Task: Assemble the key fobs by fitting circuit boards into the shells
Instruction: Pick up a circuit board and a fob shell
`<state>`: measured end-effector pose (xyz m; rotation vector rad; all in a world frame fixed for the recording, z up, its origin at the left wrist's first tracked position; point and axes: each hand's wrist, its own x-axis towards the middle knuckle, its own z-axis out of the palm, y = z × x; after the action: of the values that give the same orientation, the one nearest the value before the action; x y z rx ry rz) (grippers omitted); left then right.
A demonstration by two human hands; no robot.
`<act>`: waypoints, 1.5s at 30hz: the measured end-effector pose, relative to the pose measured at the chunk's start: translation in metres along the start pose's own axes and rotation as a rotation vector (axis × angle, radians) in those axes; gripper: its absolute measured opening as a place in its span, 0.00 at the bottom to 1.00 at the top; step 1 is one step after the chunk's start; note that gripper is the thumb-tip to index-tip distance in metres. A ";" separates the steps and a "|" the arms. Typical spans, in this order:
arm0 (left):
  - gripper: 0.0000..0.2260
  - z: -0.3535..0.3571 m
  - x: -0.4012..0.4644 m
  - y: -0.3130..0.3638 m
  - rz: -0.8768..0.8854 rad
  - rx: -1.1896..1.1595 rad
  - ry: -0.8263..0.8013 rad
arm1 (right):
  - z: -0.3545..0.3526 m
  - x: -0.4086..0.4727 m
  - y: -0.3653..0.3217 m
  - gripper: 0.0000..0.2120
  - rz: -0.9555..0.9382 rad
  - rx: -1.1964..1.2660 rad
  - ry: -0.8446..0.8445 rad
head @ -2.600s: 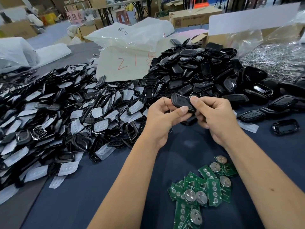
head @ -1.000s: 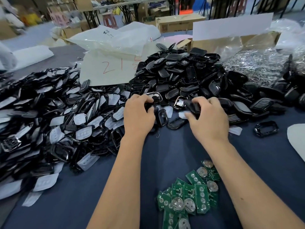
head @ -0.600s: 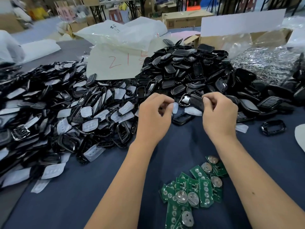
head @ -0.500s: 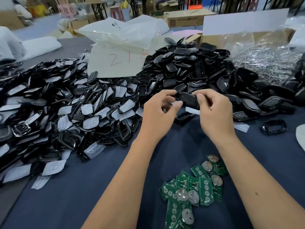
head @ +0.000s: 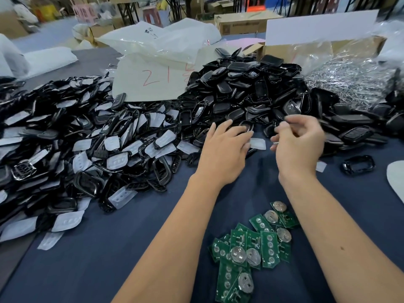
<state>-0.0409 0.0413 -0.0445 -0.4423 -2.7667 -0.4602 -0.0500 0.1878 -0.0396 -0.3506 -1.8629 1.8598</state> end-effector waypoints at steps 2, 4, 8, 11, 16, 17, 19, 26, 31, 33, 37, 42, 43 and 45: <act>0.13 -0.003 -0.002 -0.003 0.003 -0.037 0.098 | -0.004 0.001 -0.008 0.05 -0.050 -0.087 -0.258; 0.07 -0.007 -0.003 -0.010 -0.017 -0.066 0.195 | -0.009 -0.002 -0.018 0.06 -0.088 -0.180 -0.646; 0.07 -0.009 -0.004 -0.020 -0.117 -0.135 0.203 | -0.012 -0.018 -0.046 0.04 -0.124 -0.622 -1.421; 0.02 -0.009 -0.003 -0.022 -0.171 -0.279 0.294 | -0.007 -0.032 -0.066 0.09 -0.137 -0.833 -1.678; 0.04 -0.019 -0.004 -0.030 -0.326 -0.480 0.512 | 0.006 -0.066 -0.081 0.12 -0.242 -1.035 -1.767; 0.05 -0.021 -0.005 -0.032 -0.352 -0.547 0.516 | 0.008 -0.071 -0.083 0.13 -0.252 -1.049 -1.765; 0.07 -0.025 -0.008 -0.034 -0.392 -0.712 0.524 | 0.010 -0.076 -0.087 0.14 -0.247 -1.056 -1.767; 0.10 -0.036 -0.011 -0.042 -0.531 -0.981 0.472 | 0.018 -0.087 -0.077 0.12 -0.350 -1.051 -1.841; 0.09 -0.040 -0.012 -0.050 -0.610 -1.200 0.386 | 0.009 -0.047 -0.062 0.06 -0.171 -0.619 -1.761; 0.09 -0.039 -0.013 -0.050 -0.619 -1.236 0.377 | 0.004 -0.038 -0.047 0.06 -0.009 -0.375 -1.638; 0.13 -0.038 -0.011 -0.045 -0.621 -1.246 0.366 | 0.010 -0.032 -0.015 0.04 0.153 0.112 -1.053; 0.11 -0.030 -0.011 -0.028 -0.599 -1.196 0.305 | 0.009 -0.017 0.002 0.05 0.078 0.289 -0.526; 0.08 -0.028 -0.012 -0.024 -0.611 -1.178 0.294 | 0.008 -0.016 0.002 0.06 0.045 0.287 -0.492; 0.05 -0.024 -0.012 -0.017 -0.619 -1.168 0.281 | 0.009 -0.018 0.001 0.05 0.000 0.275 -0.406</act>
<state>-0.0303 0.0141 -0.0312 0.2797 -2.0229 -2.0790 -0.0396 0.1712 -0.0431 0.1316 -1.8072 2.2808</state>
